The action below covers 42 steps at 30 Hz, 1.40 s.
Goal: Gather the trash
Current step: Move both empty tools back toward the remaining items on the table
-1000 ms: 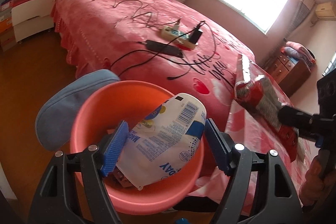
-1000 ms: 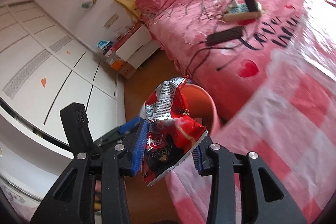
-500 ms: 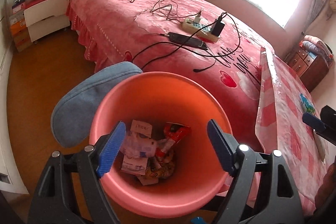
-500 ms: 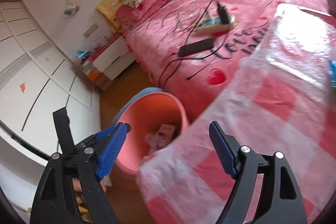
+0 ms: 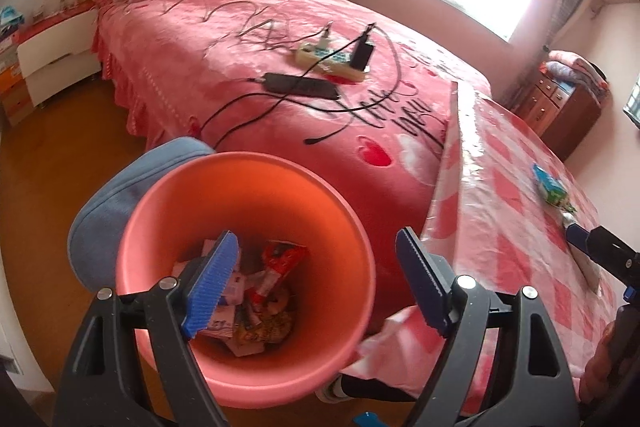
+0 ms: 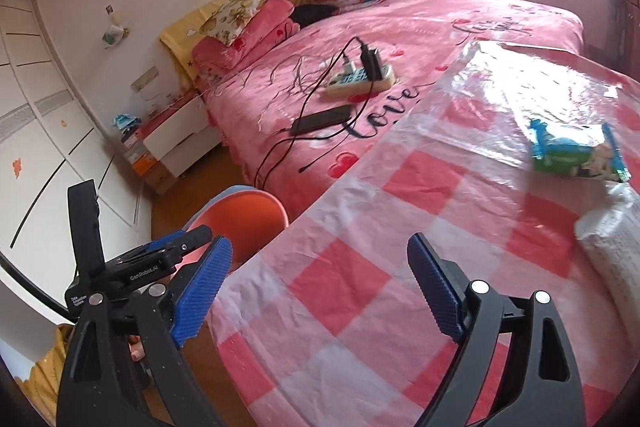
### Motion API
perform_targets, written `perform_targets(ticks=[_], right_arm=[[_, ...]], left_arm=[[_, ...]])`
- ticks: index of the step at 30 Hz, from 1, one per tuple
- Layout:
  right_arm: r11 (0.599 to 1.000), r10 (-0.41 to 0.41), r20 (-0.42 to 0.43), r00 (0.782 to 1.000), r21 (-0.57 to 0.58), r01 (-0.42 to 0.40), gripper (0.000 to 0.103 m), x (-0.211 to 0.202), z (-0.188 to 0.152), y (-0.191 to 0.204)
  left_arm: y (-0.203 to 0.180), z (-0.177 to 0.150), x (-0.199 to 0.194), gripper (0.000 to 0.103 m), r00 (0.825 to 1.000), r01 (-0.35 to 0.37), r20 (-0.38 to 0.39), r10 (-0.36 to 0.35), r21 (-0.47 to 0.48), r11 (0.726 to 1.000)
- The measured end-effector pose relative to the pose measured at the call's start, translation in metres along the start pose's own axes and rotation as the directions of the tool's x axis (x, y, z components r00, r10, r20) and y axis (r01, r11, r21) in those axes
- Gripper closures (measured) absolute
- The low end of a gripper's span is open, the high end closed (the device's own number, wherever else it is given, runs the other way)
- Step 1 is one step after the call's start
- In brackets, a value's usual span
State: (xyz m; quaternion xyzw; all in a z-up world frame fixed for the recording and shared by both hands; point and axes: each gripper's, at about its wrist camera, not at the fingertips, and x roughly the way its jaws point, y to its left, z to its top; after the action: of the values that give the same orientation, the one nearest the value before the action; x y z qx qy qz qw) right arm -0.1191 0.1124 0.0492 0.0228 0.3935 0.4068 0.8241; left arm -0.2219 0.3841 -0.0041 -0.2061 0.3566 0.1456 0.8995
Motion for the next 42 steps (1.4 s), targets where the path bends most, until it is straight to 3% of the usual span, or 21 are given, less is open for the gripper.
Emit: perform_targets(ticks=[18, 42], right_arm=[[0.993, -0.121, 0.094, 0.988, 0.008, 0.121, 0.011, -0.046, -0.007, -0.030], [0.972, -0.233, 0.183, 0.955, 0.068, 0.224, 0.011, -0.091, -0.010, -0.087]], left_arm=[[-0.066, 0.000, -0.018, 0.016, 0.998, 0.068, 0.003, -0.069, 0.118, 0.991], [-0.145, -0.014, -0.015, 0.015, 0.996, 0.082, -0.053, -0.071, 0.231, 0.970]])
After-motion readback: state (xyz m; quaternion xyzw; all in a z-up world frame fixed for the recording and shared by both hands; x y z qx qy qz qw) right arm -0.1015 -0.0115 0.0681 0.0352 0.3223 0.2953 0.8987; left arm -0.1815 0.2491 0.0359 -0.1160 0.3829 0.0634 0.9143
